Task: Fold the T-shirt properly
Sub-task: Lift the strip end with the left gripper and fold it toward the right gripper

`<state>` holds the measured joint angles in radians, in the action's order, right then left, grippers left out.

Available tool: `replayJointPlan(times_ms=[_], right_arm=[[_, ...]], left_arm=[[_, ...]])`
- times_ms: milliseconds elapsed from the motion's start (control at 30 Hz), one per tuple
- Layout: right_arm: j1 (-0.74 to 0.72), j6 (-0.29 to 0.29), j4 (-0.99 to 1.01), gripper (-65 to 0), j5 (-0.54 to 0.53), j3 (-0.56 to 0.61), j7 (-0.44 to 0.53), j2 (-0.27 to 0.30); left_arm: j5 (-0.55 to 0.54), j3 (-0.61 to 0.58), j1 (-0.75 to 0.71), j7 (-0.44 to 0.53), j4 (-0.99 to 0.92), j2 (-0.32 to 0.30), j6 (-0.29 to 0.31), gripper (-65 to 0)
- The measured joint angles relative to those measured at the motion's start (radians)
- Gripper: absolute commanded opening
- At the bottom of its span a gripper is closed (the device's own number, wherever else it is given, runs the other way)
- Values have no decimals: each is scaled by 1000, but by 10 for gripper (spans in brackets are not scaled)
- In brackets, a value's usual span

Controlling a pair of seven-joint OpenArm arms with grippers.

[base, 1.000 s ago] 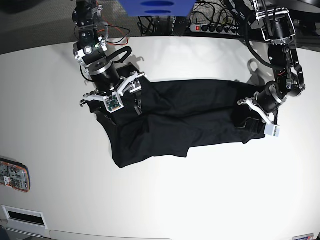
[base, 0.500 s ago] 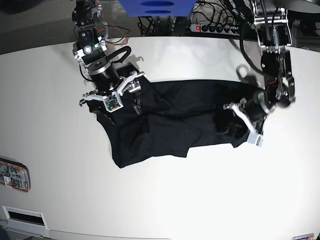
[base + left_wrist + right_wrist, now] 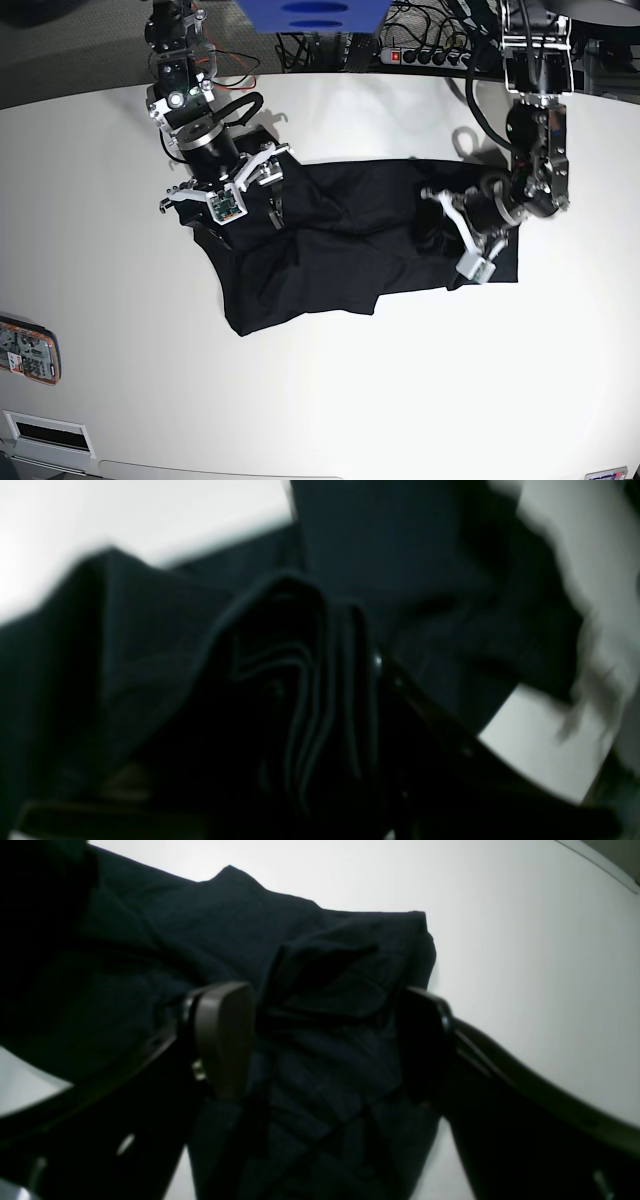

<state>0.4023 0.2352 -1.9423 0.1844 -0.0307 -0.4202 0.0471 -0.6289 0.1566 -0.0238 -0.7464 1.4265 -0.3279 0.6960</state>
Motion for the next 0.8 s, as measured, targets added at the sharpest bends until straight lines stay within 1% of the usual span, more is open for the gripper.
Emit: replayJointPlan(times_ms=[67,100,200,233,267,300,467,567,667,733,800], right_arm=[[0,0,0,-226,0,0,-2,0],[0,0,0,-226,0,0,-1,0],[0,0,0,-226,0,0,-1,0],[0,0,0,-226,0,-1,-1,0],[0,0,0,-226,0,-3,0,0],[0,0,0,-226,0,-3,-1,0],[1,0,0,-226,0,-3,-1,0],[2,0,0,-226,0,-3,-1,0],[2,0,0,-226,0,-2,-1,0],[2,0,0,-226,0,-2,-2,0],[2,0,0,-226,0,-2,-1,0]], left_arm=[[31,23,-1,0,-3,23,-4,-465],[32,35,3,4,-3,33,-4,-412],[45,46,13,12,-3,31,-2,-243],[64,46,13,12,-3,28,-3,-197],[82,46,12,11,-3,26,-3,-166],[87,46,12,6,-3,26,-3,-153],[151,43,31,5,0,36,0,-158],[151,41,56,10,0,36,-1,-158],[163,45,93,-3,0,57,-6,-158],[154,35,121,6,0,72,-3,-158],[150,5,141,-19,2,78,-3,-158]])
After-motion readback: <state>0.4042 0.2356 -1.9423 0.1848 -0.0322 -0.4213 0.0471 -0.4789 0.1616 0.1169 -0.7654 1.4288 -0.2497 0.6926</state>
